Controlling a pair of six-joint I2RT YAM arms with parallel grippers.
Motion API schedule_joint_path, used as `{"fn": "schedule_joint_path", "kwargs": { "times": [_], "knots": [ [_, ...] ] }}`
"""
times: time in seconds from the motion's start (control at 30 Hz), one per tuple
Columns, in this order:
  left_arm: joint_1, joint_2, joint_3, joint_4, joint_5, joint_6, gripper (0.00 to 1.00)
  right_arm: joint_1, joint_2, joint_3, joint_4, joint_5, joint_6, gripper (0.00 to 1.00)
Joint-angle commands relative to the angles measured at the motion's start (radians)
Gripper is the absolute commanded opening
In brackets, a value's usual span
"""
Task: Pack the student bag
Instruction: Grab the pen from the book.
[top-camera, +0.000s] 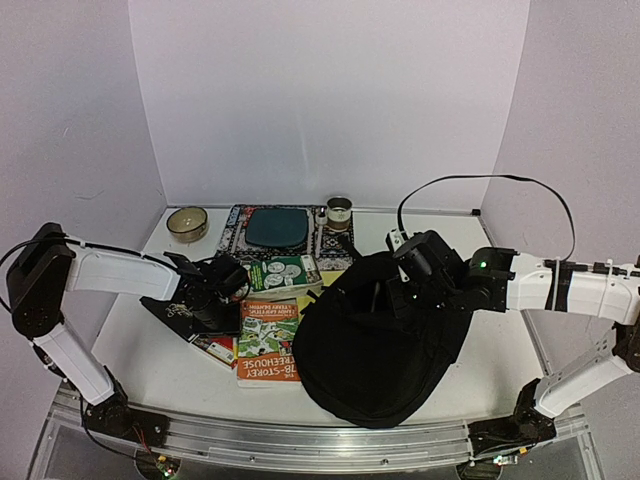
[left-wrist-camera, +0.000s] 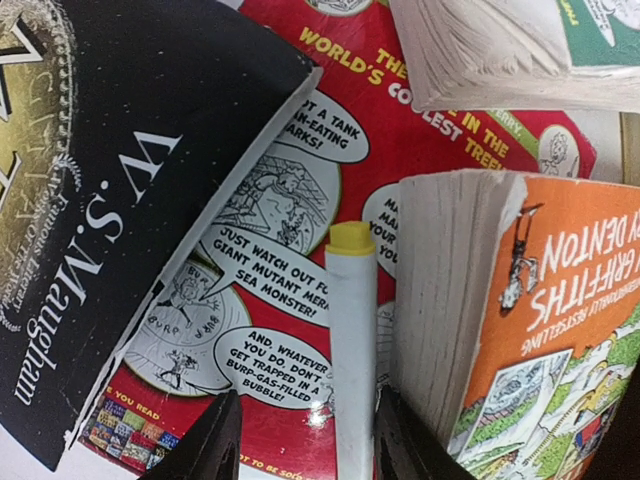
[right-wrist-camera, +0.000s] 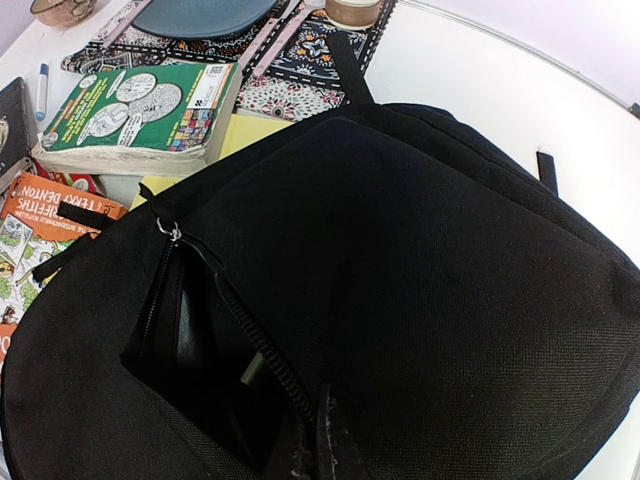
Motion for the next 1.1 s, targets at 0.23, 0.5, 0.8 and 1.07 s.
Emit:
{"fn": "schedule_joint_path", "kwargs": {
  "times": [0.23, 0.5, 0.8, 1.07],
  "knots": [
    [0.004, 0.136, 0.067, -0.073, 0.035, 0.088, 0.37, 0.004, -0.021, 0.0, 0.006, 0.019, -0.001, 0.0],
    [0.004, 0.152, 0.086, -0.137, 0.034, 0.123, 0.19, 0.004, -0.019, 0.01, 0.006, 0.027, -0.008, 0.0],
    [0.004, 0.049, 0.127, -0.142, 0.036, 0.125, 0.03, 0.004, -0.019, 0.015, 0.006, 0.027, -0.009, 0.0],
    [0.005, -0.037, 0.14, -0.149, 0.004, 0.114, 0.0, 0.005, -0.026, 0.02, 0.006, 0.026, -0.009, 0.0]
  ]
}}
